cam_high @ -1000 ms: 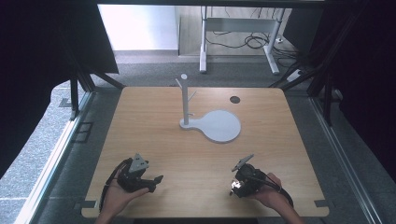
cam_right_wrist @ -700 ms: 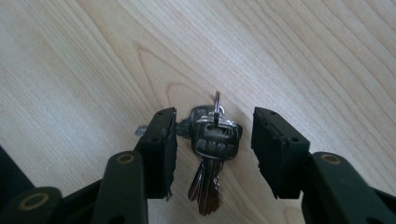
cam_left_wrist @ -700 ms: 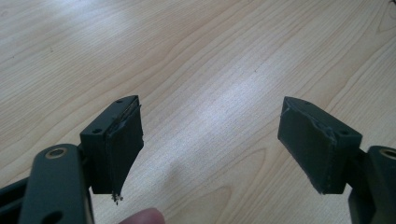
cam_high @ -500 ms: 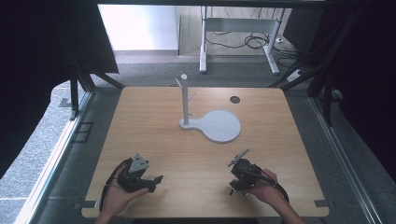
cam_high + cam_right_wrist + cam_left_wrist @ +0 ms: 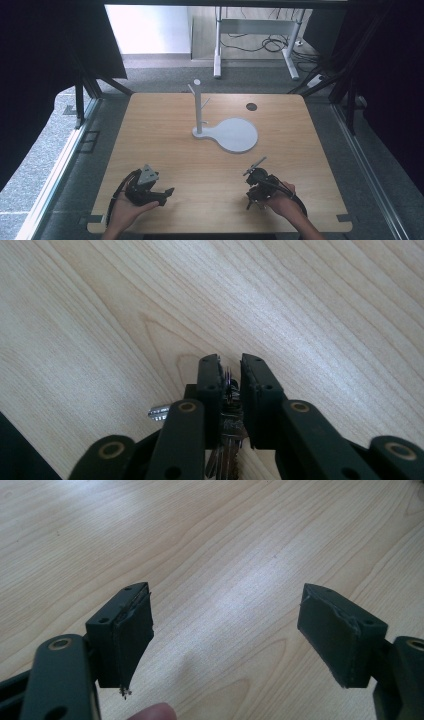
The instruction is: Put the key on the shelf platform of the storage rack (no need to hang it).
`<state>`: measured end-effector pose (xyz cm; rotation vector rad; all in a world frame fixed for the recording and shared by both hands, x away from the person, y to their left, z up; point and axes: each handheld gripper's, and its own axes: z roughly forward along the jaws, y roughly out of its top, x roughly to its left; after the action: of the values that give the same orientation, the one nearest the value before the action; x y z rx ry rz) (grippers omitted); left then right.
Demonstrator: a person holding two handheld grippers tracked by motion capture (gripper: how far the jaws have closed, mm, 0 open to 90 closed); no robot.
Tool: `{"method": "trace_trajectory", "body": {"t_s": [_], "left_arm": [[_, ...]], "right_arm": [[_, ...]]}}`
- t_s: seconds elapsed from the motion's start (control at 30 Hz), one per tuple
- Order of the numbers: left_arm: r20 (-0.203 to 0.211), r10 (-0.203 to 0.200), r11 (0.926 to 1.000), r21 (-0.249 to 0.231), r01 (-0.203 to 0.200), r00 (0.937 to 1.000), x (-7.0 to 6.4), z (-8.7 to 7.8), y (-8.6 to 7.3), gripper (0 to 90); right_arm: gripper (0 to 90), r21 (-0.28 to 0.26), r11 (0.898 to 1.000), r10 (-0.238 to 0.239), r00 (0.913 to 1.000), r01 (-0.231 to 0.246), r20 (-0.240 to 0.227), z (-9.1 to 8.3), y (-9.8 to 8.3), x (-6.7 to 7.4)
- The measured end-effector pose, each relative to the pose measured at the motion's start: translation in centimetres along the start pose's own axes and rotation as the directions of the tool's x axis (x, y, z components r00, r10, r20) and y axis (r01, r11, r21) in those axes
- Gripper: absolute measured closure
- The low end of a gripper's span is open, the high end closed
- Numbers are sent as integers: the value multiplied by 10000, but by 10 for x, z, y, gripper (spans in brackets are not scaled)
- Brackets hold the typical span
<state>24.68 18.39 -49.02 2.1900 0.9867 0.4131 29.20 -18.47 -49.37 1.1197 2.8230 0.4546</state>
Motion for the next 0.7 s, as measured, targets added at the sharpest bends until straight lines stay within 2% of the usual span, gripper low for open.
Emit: {"method": "trace_trajectory", "body": {"t_s": [0.17, 0.3, 0.53, 0.7], "left_arm": [[7, 2, 10000, -5, -2, 10000, 0, 0, 0, 224], [-10, -15, 10000, -16, 15, 10000, 0, 0, 0, 224], [-18, -13, 10000, -14, 13, 10000, 1, 0, 0, 224], [-23, -20, 10000, -18, 20, 10000, 1, 0, 0, 224]], "right_arm": [[881, 70, 9999, 129, 9999, -130, 81, 0, -1, -1], [890, 144, 9998, 139, 9998, -142, 167, 0, -1, -1], [896, 268, 9995, -184, 9996, 178, 204, -4, 2, 1], [897, 280, 9990, -363, 9991, 357, 199, -14, 5, 1]]}}
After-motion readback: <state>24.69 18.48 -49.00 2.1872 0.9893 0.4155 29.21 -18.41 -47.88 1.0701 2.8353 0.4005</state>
